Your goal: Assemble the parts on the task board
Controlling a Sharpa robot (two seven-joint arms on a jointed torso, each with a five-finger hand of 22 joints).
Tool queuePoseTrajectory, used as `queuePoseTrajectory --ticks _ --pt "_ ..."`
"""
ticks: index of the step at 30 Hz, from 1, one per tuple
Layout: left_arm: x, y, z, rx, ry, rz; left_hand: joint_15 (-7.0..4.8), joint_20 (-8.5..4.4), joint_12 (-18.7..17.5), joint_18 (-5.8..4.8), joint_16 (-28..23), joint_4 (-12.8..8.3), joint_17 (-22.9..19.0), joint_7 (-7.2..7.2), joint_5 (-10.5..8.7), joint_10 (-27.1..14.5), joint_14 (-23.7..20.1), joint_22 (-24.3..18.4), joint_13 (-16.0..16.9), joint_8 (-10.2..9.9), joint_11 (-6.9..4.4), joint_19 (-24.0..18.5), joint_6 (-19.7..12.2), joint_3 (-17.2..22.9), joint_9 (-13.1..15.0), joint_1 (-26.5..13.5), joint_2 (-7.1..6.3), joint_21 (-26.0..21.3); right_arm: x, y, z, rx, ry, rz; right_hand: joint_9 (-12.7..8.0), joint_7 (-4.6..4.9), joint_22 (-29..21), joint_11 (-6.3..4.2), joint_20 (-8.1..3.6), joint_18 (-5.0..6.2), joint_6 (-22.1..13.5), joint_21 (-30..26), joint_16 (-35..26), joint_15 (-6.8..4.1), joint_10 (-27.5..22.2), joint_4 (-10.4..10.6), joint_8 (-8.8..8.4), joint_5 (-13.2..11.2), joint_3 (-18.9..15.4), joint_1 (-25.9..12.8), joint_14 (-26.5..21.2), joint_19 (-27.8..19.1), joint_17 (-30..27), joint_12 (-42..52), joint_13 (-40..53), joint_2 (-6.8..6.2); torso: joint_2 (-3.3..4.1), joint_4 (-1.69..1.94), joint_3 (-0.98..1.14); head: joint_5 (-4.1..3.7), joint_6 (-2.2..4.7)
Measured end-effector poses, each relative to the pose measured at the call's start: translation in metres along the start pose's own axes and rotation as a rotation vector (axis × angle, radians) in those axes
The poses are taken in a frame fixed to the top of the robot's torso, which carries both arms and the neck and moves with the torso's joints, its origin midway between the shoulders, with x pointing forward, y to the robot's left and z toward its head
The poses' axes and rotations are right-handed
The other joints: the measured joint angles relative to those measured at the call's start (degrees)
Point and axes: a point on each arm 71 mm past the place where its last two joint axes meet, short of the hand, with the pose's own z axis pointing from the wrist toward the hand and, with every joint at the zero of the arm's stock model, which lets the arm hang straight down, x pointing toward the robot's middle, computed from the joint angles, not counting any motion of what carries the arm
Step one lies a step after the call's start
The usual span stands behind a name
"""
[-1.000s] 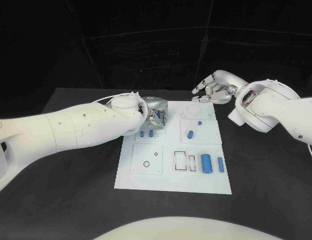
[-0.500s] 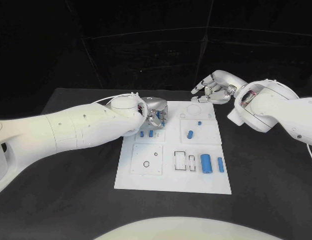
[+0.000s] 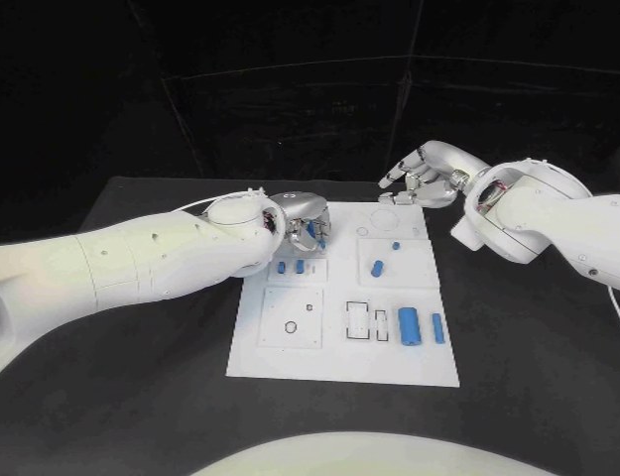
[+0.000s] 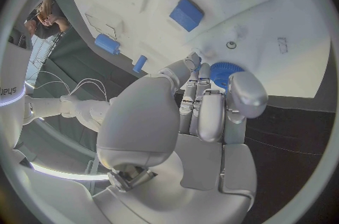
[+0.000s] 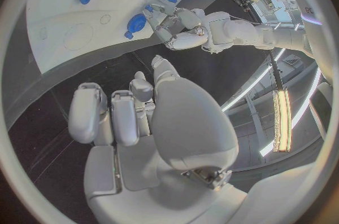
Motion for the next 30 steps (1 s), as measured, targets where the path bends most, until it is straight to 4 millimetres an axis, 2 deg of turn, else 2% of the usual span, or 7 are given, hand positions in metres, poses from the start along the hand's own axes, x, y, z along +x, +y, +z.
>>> queuePoseTrajectory --ticks 5,9,10,15,24,30 --pt "-0.005 0.002 -0.010 0.012 -0.024 -0.023 0.00 0.20 -0.4 0.00 0.0 0.0 -0.2 0.00 0.00 0.1 0.0 0.2 0.0 0.0 0.05 0.2 0.0 0.3 -0.1 -0.4 -0.39 0.1 0.000 -0.001 0.000 0.001 -0.001 0.000 0.0 0.00 0.0 0.00 0.00 0.00 0.0 0.0 0.0 0.00 0.0 0.0 0.00 0.0 0.0 0.0 0.0 0.0 0.0 0.0 0.0 0.00 -0.01 0.06 -0.01 0.03 0.04" --pt "-0.011 0.009 -0.019 0.005 -0.041 -0.037 0.00 0.20 -0.4 -0.07 0.0 0.0 -0.2 0.00 0.00 0.1 0.0 0.4 0.0 0.0 0.09 0.2 0.0 0.3 -0.1 -0.4 -0.41 0.2 -0.001 -0.001 -0.001 0.003 -0.002 -0.001 0.0 0.00 0.0 0.00 0.00 0.00 0.0 0.0 0.0 0.00 0.0 0.0 0.21 0.3 0.0 0.0 0.0 0.0 0.0 0.0 0.0 0.00 -0.01 0.09 -0.02 0.04 0.02" --pt "-0.012 0.012 -0.022 0.000 -0.044 -0.040 0.00 0.20 -0.4 -0.62 0.0 0.0 -0.2 0.00 0.00 0.3 0.0 0.4 0.0 0.0 0.25 0.2 0.0 0.3 -0.1 -0.6 -0.58 0.4 -0.001 -0.002 -0.001 0.003 -0.002 -0.001 0.0 0.00 0.0 0.00 0.00 0.00 0.0 0.0 0.0 0.00 0.0 0.0 0.21 0.3 0.0 0.0 0.0 0.0 0.0 0.0 0.0 0.00 -0.01 0.09 -0.02 0.04 0.01" --pt "-0.015 0.024 -0.031 -0.023 -0.047 -0.048 0.00 0.20 -0.6 -0.59 0.0 -0.2 -0.2 0.19 0.00 0.5 0.0 0.7 -0.1 0.0 0.06 0.2 0.2 0.5 -0.2 -0.7 -0.72 0.7 -0.002 -0.003 -0.002 0.005 -0.003 -0.001 0.0 0.00 0.0 0.00 0.00 0.00 0.0 0.0 0.0 0.00 0.0 0.0 0.21 0.3 0.0 0.0 0.0 0.0 0.0 0.0 0.0 0.00 -0.01 0.07 -0.01 0.04 -0.02" --pt "-0.015 0.037 -0.037 -0.056 -0.031 -0.058 0.00 0.20 -0.8 -0.57 0.0 0.0 -0.4 -0.02 0.00 0.7 0.0 0.9 -0.1 0.0 0.27 0.2 0.4 0.6 -0.2 -1.6 -0.97 0.7 -0.002 -0.004 -0.002 0.007 -0.004 -0.002 0.0 0.00 0.0 0.00 0.00 0.00 0.0 0.0 0.0 0.00 0.0 0.0 0.21 0.3 0.0 0.0 0.0 0.0 0.0 0.0 0.0 0.00 0.01 0.06 -0.01 0.13 0.01" --pt "-0.014 0.040 -0.035 -0.070 -0.007 -0.061 0.00 0.20 -0.8 -0.56 0.0 0.1 -0.5 -0.03 0.00 0.9 0.0 0.9 -0.1 -0.2 0.06 0.2 0.4 0.8 -0.2 -1.6 -0.97 0.7 -0.002 -0.004 -0.002 0.007 -0.004 -0.002 0.0 0.00 0.0 0.00 0.00 -0.01 0.0 0.0 0.0 0.00 0.0 0.0 0.21 0.3 0.0 0.0 0.0 0.0 0.0 0.0 0.0 0.00 0.05 -0.08 0.00 0.35 -0.06"
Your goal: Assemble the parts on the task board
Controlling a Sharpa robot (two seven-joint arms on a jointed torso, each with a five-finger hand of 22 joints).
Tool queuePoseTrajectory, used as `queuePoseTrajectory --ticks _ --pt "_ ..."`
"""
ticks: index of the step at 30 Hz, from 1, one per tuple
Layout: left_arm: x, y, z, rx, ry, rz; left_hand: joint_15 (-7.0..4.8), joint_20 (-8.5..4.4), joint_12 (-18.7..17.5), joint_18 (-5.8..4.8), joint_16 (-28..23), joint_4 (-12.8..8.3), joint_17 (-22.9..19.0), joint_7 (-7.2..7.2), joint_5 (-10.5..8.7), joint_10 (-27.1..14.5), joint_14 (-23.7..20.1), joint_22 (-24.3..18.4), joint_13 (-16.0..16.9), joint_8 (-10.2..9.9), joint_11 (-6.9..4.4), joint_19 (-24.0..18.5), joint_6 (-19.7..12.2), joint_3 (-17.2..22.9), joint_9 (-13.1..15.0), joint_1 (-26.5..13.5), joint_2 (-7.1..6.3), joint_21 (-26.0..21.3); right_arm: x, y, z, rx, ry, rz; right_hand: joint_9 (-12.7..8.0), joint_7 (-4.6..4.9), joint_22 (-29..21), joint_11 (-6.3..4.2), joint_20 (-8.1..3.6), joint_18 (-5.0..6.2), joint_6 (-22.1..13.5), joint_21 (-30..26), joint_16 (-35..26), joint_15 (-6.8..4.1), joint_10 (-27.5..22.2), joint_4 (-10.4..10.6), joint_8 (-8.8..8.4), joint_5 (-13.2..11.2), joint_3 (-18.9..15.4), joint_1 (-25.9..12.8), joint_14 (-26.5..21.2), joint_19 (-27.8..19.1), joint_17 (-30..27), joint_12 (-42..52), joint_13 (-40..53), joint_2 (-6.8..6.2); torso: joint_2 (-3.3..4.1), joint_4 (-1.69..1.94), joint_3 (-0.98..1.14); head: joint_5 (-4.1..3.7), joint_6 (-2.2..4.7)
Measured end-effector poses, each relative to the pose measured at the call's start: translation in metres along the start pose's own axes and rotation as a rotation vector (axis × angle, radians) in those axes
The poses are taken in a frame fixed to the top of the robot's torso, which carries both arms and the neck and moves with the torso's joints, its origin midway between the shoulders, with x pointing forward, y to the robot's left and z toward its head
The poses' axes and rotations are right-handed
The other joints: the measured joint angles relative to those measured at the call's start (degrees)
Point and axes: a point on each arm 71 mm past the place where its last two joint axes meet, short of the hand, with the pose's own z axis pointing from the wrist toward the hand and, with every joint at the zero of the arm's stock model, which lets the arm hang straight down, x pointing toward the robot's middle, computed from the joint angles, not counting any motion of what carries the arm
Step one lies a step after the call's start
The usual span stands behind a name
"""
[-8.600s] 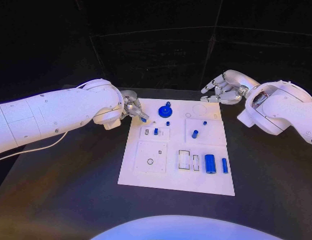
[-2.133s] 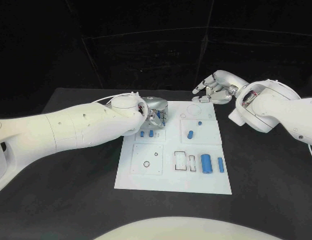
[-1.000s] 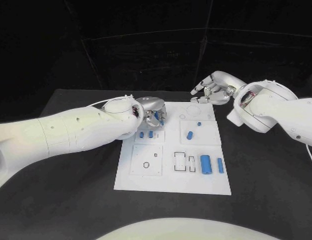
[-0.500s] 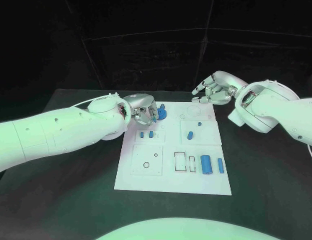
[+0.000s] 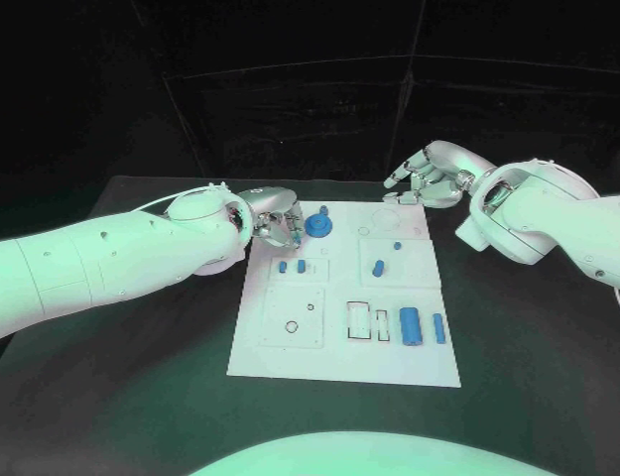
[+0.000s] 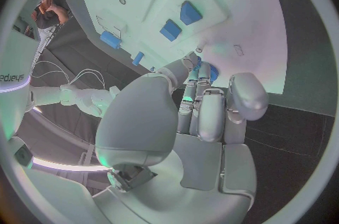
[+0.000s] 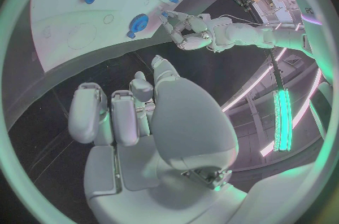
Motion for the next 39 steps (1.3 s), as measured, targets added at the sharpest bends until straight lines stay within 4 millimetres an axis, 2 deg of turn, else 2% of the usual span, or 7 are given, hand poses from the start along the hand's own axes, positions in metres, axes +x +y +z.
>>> queuePoseTrajectory --ticks 13,39 --pt "0.0035 0.0056 0.0028 -0.029 0.042 0.001 0.00 0.00 0.0 0.02 0.0 0.0 -0.3 0.00 0.00 0.0 0.0 0.0 0.0 0.0 0.01 0.0 0.0 0.0 -0.1 0.0 -0.03 0.0 0.0001 -0.0001 0.0000 0.000 0.000 0.000 0.0 0.00 0.0 0.00 0.00 0.00 0.0 0.0 0.0 0.00 0.0 0.0 0.00 0.0 0.0 0.0 0.0 0.0 0.0 0.0 0.0 0.00 0.03 -0.03 0.02 -0.04 -0.17" --pt "0.0065 0.0005 0.0066 -0.021 0.069 -0.003 0.00 0.01 -0.2 0.07 0.0 0.0 -0.6 -0.01 0.00 0.0 0.0 0.5 0.0 0.0 0.01 0.0 0.0 0.0 -0.1 -0.2 -0.24 0.5 0.0004 0.0002 0.0002 -0.001 0.001 0.000 0.0 0.00 0.0 0.00 0.00 0.01 0.0 0.0 0.0 0.00 0.0 0.0 0.00 0.0 0.0 0.0 0.0 0.0 0.0 0.0 0.0 0.00 0.00 0.00 0.02 -0.01 -0.35"
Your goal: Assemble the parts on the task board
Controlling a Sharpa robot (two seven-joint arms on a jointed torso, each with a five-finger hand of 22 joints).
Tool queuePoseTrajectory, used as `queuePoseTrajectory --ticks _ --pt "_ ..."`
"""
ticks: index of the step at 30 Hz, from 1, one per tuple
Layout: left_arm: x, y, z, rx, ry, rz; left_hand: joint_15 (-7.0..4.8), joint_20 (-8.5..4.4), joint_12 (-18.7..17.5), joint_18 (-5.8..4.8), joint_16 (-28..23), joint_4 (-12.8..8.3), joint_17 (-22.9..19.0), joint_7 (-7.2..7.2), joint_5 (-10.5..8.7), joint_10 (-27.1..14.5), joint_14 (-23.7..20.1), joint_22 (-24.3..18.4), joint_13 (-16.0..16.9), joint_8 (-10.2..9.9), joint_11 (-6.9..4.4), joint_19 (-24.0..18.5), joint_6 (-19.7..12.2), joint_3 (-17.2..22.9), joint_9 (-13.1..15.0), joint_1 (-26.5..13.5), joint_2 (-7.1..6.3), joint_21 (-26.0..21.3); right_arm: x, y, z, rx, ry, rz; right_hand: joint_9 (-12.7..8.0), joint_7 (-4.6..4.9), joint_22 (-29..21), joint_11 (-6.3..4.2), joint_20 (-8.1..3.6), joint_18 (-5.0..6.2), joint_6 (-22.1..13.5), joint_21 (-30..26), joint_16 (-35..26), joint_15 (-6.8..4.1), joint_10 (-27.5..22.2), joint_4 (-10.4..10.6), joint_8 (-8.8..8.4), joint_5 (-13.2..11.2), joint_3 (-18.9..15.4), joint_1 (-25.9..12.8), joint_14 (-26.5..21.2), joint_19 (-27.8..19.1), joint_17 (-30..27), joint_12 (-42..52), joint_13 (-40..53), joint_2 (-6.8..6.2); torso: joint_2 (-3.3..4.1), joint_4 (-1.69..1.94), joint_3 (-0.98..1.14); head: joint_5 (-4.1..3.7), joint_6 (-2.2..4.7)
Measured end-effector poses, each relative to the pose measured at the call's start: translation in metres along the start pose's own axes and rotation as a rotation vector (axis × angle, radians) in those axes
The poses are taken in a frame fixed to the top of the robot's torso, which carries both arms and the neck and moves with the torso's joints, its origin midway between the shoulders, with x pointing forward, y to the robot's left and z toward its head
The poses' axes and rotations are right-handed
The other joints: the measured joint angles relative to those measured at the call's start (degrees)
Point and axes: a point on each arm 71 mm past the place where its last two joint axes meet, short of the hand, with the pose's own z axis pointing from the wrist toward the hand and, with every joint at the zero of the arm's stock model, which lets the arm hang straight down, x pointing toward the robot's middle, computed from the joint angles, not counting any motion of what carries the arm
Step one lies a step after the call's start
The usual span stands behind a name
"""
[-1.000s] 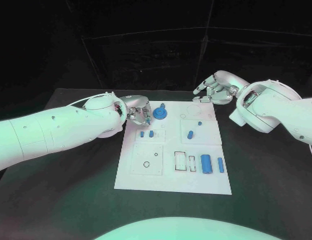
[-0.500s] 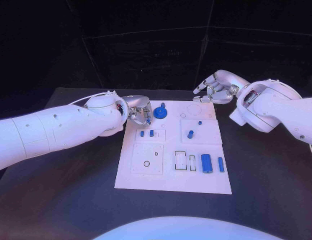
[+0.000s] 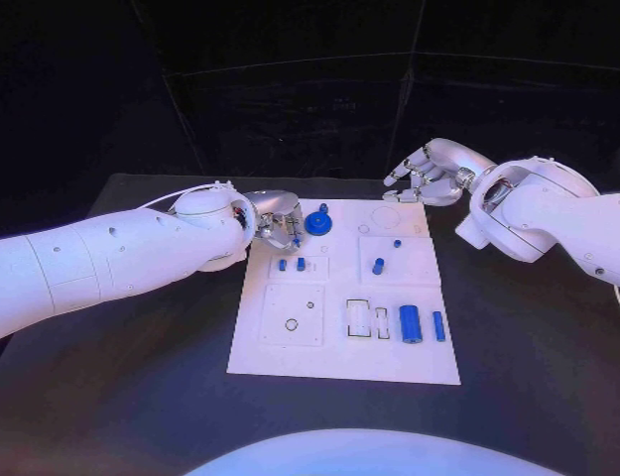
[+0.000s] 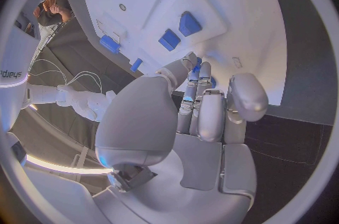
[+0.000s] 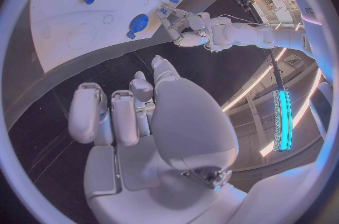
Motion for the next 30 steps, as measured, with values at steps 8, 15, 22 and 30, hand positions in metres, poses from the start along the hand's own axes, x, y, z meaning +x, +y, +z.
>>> queuePoseTrajectory --ticks 8,15,22,30 --pt "0.0001 -0.0005 0.0004 0.000 0.004 0.000 0.00 0.00 0.0 0.01 0.0 0.0 -0.1 0.01 0.00 0.5 0.0 0.3 0.0 0.0 -0.14 0.0 0.4 0.0 0.1 0.0 -0.01 0.4 0.0001 0.0001 0.0001 0.000 0.000 0.000 0.0 0.00 0.0 0.00 0.00 0.00 0.0 0.0 0.0 0.00 0.0 0.0 0.00 0.2 0.0 0.0 0.0 0.0 0.0 0.0 0.0 0.00 0.01 0.00 -0.01 -0.03 -0.07" --pt "0.0000 -0.0007 0.0011 -0.004 0.008 0.000 0.00 -0.19 -0.2 0.01 0.0 0.0 -0.2 -0.19 0.00 0.5 0.0 0.3 0.0 0.0 -0.13 0.2 0.6 0.0 0.1 -0.4 -0.40 0.4 0.0003 0.0003 0.0003 -0.001 0.001 0.000 0.0 0.00 0.0 0.00 0.00 0.00 0.0 0.0 0.0 0.00 0.0 0.0 0.00 0.2 0.0 0.0 0.0 0.0 0.0 0.0 0.0 0.00 0.01 0.00 0.00 -0.04 -0.14" --pt "0.0013 -0.0015 0.0024 -0.009 0.021 0.002 0.14 -0.04 -2.5 0.02 -0.3 0.0 -1.0 0.71 0.00 -1.5 0.1 -0.3 -0.6 -2.0 0.85 0.0 -1.3 0.0 -0.7 -1.9 -1.88 -0.1 0.0004 0.0005 0.0004 -0.001 0.001 0.000 0.0 0.00 0.0 0.00 0.00 0.00 0.0 0.0 0.0 0.00 0.0 0.0 0.00 0.2 0.0 0.0 0.0 0.0 0.0 0.0 0.0 0.00 0.03 -0.02 0.01 -0.04 -0.23" --pt "0.0029 -0.0009 0.0027 -0.016 0.033 0.000 0.53 0.39 -3.8 0.02 -0.5 0.0 -1.4 0.82 0.01 -3.0 0.1 -1.4 -0.8 -2.6 1.33 -0.4 -2.1 0.0 -1.0 -2.3 -2.31 -1.4 0.0004 0.0004 0.0004 -0.001 0.001 0.000 0.0 0.00 0.0 0.00 0.00 0.00 0.0 0.0 0.0 0.00 0.0 0.0 0.00 0.2 0.0 0.0 0.0 0.0 0.0 0.0 0.0 0.00 0.03 -0.02 0.01 -0.10 -0.29"
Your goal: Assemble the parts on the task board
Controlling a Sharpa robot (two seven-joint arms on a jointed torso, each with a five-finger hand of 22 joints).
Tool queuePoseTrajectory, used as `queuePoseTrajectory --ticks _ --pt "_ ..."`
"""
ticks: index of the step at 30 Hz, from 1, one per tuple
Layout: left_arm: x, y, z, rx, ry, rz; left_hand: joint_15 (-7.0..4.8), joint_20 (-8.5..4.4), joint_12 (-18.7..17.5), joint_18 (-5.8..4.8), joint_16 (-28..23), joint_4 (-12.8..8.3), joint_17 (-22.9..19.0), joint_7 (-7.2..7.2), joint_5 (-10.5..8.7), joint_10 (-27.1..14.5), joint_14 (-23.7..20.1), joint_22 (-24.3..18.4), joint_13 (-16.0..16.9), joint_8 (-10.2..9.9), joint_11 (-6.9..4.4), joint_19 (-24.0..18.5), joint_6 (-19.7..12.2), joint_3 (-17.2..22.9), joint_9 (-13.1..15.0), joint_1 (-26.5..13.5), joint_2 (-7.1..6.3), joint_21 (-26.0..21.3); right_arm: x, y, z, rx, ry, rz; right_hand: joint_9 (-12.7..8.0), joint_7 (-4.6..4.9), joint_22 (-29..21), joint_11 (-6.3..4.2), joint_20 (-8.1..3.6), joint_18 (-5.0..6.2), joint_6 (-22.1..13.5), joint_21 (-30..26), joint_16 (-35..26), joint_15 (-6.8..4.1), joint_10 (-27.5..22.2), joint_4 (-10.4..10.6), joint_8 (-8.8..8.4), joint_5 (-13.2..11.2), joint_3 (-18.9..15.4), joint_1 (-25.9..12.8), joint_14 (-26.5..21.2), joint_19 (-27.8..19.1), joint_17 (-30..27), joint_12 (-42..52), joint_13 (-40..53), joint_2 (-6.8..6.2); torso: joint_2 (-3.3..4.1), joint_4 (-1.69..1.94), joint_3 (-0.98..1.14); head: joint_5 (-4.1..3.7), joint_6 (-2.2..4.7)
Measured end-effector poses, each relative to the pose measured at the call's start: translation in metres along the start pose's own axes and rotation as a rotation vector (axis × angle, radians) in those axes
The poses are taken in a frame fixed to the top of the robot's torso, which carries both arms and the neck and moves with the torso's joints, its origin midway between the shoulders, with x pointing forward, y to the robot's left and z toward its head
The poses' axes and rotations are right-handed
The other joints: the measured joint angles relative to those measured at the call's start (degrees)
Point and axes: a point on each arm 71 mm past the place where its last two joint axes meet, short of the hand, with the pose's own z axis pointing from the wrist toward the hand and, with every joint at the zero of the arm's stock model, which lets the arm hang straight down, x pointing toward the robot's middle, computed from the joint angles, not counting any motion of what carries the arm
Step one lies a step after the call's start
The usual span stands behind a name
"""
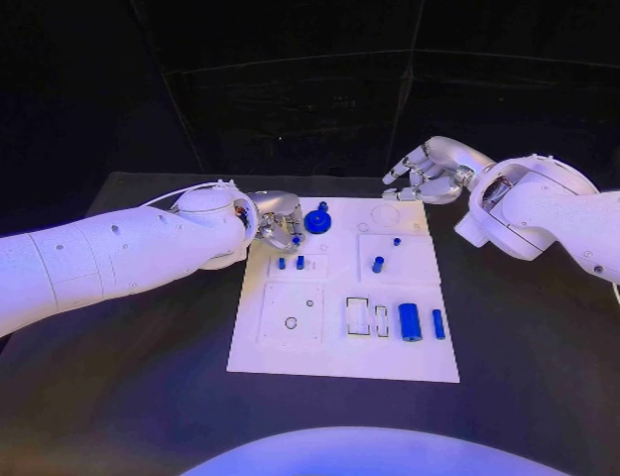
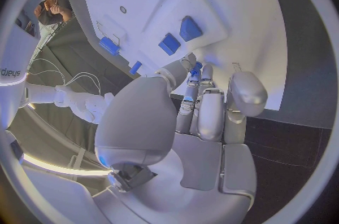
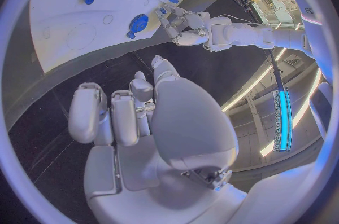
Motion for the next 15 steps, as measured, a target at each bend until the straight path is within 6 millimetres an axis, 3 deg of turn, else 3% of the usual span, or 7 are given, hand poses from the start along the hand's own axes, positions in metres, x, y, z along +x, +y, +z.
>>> queuePoseTrajectory --ticks 10,15 --pt "0.0001 0.0014 -0.0007 -0.005 0.001 -0.006 0.00 0.00 -0.3 0.00 0.0 0.0 -0.1 -0.20 0.00 -0.5 0.0 -0.1 0.0 -0.4 0.13 0.0 -1.0 0.0 -0.4 0.0 0.00 0.0 -0.0002 -0.0004 -0.0001 0.001 0.000 0.000 0.0 0.00 0.0 0.00 0.00 0.00 0.0 0.0 0.0 0.00 0.0 0.0 0.00 0.0 0.0 0.0 0.0 0.0 0.0 0.0 0.0 0.00 -0.03 0.01 0.00 -0.01 0.00" --pt "-0.0002 0.0028 -0.0015 -0.007 -0.001 -0.008 0.21 0.23 -0.5 0.00 0.0 0.0 -0.4 -0.60 0.00 -1.3 0.2 -0.4 0.0 -0.8 0.31 -0.2 -3.3 0.0 -1.0 -0.2 -0.25 -0.4 -0.0006 -0.0011 0.0000 0.003 -0.001 -0.001 0.0 0.00 -0.6 -0.22 -0.23 0.00 0.0 -0.4 -0.3 0.00 -0.2 0.1 0.00 0.0 -0.1 0.0 0.0 -0.2 -0.1 -0.6 -0.5 0.00 -0.03 0.01 -0.02 -0.01 0.02"
